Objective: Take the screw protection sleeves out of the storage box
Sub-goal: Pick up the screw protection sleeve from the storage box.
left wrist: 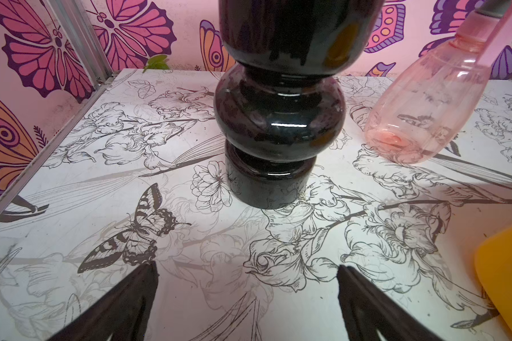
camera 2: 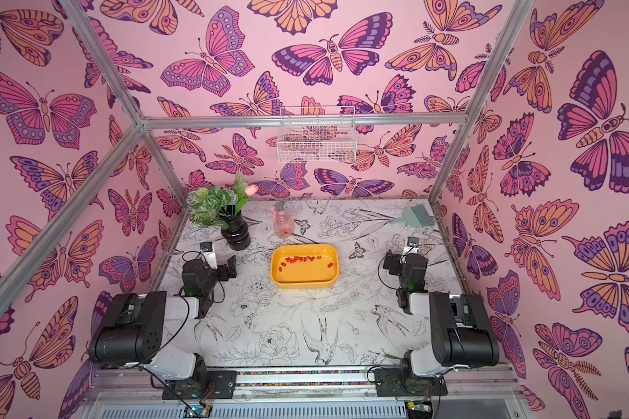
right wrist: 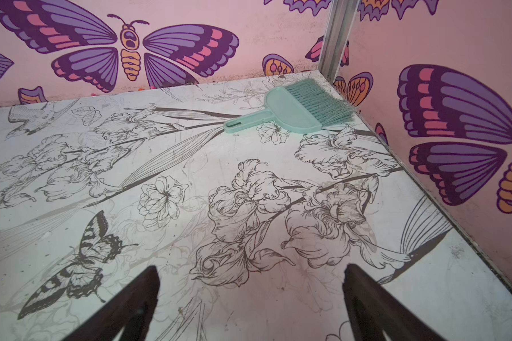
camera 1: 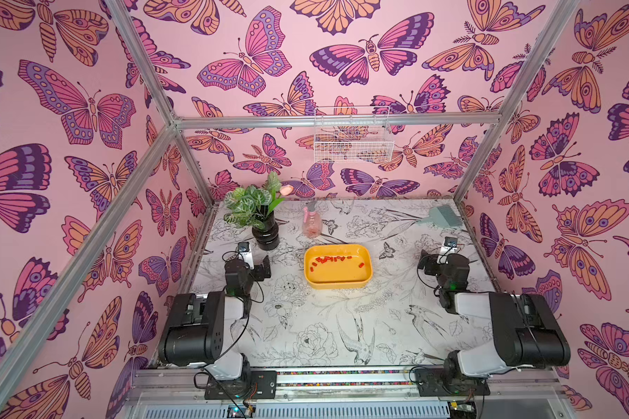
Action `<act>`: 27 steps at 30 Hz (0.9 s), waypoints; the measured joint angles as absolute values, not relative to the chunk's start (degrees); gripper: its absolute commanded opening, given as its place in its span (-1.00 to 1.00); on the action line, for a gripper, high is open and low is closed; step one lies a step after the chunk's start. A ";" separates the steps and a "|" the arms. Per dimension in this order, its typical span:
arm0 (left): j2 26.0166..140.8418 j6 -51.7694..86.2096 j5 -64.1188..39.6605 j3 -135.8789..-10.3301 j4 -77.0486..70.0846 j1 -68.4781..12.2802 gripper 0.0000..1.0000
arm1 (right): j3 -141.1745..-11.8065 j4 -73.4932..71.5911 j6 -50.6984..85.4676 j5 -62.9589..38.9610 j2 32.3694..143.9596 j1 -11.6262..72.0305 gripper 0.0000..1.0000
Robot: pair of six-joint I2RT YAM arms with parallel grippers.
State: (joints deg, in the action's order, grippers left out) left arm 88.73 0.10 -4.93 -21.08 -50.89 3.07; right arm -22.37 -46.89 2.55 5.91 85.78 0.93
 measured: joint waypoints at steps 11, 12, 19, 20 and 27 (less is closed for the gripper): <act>88.73 0.05 -1.26 -21.08 -50.92 1.06 1.00 | -22.37 -46.89 2.57 5.91 85.78 0.93 0.97; 88.73 0.05 -1.23 -21.08 -50.92 1.06 1.00 | -22.37 -46.89 2.57 5.91 85.78 0.93 0.97; 88.66 -0.03 -1.87 -21.08 -50.89 1.48 1.00 | -22.37 -46.89 2.42 5.23 85.76 0.93 0.97; 88.36 -0.19 -1.76 -21.10 -50.48 1.45 1.00 | -22.37 -46.72 2.15 4.54 85.56 0.93 0.97; 74.02 -2.17 4.29 -22.15 -40.56 -4.80 1.00 | -33.54 -22.24 3.40 3.01 72.73 0.95 0.97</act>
State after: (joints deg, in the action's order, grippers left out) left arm 74.02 -2.17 4.29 -22.15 -40.56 -4.80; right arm -33.54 -22.24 3.40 3.01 72.73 0.95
